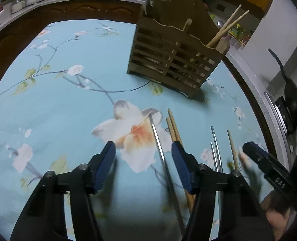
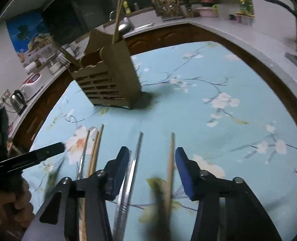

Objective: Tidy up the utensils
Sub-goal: 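Close the left tool on a metal chopstick while the right tool grasps another chopstick, then lift both held chopsticks upright and carry them over the wooden holder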

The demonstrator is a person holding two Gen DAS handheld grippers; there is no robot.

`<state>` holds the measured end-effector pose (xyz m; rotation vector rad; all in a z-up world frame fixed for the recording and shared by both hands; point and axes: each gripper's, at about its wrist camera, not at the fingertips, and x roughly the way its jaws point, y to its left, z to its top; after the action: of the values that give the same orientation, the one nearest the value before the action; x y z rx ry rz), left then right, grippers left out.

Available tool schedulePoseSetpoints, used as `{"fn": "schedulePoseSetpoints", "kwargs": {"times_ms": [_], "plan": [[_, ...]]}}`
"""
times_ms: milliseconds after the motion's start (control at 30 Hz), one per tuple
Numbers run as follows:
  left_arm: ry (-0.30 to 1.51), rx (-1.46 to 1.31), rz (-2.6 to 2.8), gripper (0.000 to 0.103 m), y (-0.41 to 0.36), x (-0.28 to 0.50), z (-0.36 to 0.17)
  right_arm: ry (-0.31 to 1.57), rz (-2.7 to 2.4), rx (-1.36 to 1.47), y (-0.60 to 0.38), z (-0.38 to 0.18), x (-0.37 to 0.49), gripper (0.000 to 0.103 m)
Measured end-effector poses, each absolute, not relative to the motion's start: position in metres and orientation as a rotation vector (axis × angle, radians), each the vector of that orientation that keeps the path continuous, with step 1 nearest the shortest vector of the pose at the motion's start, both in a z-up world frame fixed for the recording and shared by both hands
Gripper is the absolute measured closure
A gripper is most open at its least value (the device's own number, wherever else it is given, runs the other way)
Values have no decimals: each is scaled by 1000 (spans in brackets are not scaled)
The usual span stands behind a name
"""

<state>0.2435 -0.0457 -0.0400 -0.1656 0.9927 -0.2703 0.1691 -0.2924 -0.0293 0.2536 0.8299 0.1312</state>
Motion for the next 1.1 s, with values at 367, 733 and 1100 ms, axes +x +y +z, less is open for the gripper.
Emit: {"fn": "schedulePoseSetpoints", "kwargs": {"times_ms": [367,733,1100], "plan": [[1091,-130,-311,80,-70,282,-64,952,165,216,-274,-57,211,84],[1071,-40,-318,88,-83,285,-64,962,151,80,-252,-62,225,87],[1058,-58,-342,99,-83,279,-63,956,179,140,-253,-57,223,99]]}}
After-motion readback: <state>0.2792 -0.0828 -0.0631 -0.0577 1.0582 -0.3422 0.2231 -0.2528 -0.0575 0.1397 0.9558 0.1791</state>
